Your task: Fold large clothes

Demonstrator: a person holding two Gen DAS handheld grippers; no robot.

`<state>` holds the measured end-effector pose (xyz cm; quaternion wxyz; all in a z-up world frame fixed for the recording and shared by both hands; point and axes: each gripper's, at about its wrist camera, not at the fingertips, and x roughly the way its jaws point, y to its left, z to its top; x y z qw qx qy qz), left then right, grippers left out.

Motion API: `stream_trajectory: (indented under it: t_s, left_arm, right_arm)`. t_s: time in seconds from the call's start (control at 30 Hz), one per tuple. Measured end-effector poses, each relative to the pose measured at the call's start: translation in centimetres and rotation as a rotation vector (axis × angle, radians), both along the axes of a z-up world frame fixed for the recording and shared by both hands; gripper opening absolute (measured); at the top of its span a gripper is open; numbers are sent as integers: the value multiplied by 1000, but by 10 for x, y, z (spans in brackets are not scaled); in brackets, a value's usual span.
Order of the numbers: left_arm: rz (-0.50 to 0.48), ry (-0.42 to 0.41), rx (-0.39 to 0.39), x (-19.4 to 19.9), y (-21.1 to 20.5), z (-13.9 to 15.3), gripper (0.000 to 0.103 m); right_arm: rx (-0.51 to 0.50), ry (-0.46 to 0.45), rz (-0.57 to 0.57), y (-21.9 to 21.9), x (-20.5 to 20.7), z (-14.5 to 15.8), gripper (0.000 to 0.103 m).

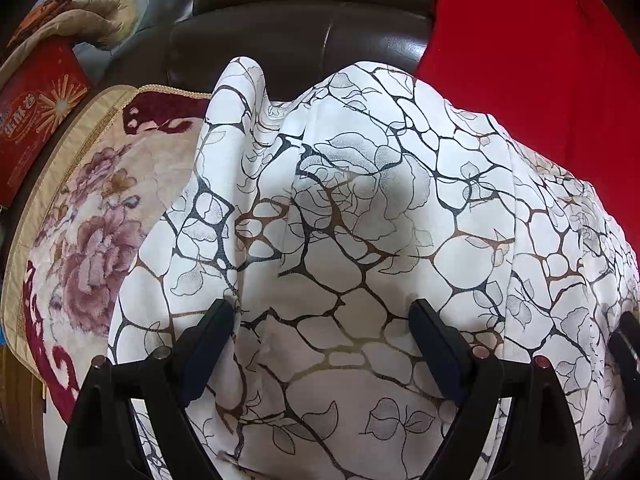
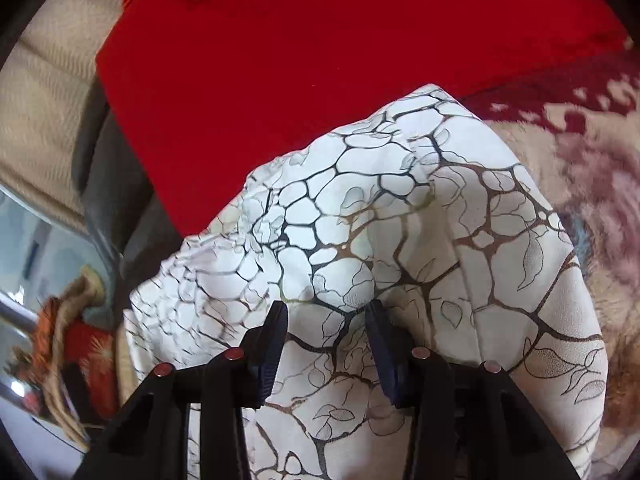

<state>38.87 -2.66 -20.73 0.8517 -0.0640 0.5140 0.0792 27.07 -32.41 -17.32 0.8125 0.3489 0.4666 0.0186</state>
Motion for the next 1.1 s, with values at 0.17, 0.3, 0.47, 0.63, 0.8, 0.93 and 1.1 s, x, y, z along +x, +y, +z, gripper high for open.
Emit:
stream_trajectory:
  t_s: [0.17,0.3,0.47,0.63,0.8,0.93,1.1]
  left_arm:
    - [31,-39,-13,-9,15,7,90]
    - [95,-85,45,-19,34,17,90]
    - [150,-101,121,-21,55,19,90]
    - [106,15,116,-11,60,-11,91]
    - [93,-35,125,-18,60,1,91]
    - [31,-174,133,-31,41,29,91]
    - [-116,-193,63,-36,5,32,91]
  right_arm:
    - [-72,-112,7,5,-23,29,46]
    - [-33,-201,42,14,-41,48,46]
    - [-2,-279,125,51,-42,50,46]
    - [-26,-141,206,91,-21,24,46]
    - [-27,-32,181,96,-9,4,45]
    - [-73,-117,164,91,-17,24,45]
    - [-148,-142,47,56,-28,42,45]
